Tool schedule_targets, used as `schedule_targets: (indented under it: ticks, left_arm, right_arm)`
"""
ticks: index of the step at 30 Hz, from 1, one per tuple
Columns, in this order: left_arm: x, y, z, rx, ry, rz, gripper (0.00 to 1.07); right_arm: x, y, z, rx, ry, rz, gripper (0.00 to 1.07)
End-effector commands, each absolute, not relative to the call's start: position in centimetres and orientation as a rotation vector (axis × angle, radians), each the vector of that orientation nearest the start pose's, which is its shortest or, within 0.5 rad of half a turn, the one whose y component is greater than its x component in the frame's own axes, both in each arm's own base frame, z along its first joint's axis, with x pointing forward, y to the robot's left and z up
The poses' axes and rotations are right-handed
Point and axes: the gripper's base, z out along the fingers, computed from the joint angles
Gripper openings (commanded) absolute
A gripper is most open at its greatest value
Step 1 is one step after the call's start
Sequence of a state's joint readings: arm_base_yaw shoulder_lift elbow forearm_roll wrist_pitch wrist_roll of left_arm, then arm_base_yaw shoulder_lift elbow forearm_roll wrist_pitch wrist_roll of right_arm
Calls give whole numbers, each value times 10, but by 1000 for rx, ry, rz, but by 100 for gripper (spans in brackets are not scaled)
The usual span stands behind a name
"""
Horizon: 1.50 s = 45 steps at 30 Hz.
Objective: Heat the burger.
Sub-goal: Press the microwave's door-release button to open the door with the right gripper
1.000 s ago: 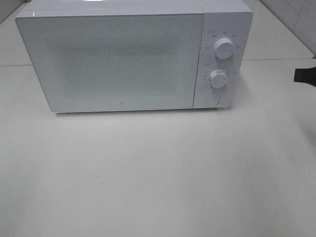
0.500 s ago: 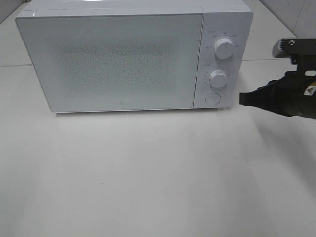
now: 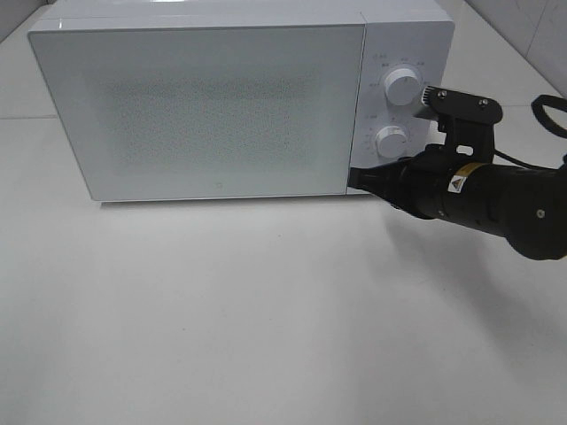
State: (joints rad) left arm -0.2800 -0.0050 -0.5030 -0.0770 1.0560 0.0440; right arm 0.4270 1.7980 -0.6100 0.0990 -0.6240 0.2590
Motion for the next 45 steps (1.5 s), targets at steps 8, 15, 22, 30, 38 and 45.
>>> schedule_targets:
  ticks: [8,15,22,30,38,45]
  left_arm:
    - [-10,-4,279,331,1976,-250,0]
    - [-10,-4,279,331,1976,-250,0]
    - [-10,-4,279,331,1976,-250,0]
    - [-10,-4,279,331,1976,-250,0]
    - [-10,-4,279,331,1976,-250,0]
    - [-10,-4,279,331,1976,-250,0]
  right_arm:
    - [305,134,128,349,2027,681,0]
    - [310,135,117,597,1937,853,0]
    - [313,130,106,770,1862,891,0]
    - [315,124,103,855,1830,857,1]
    - [319,126,93,872,1838,854,1]
    - [325,128,91,867,1800,877,1]
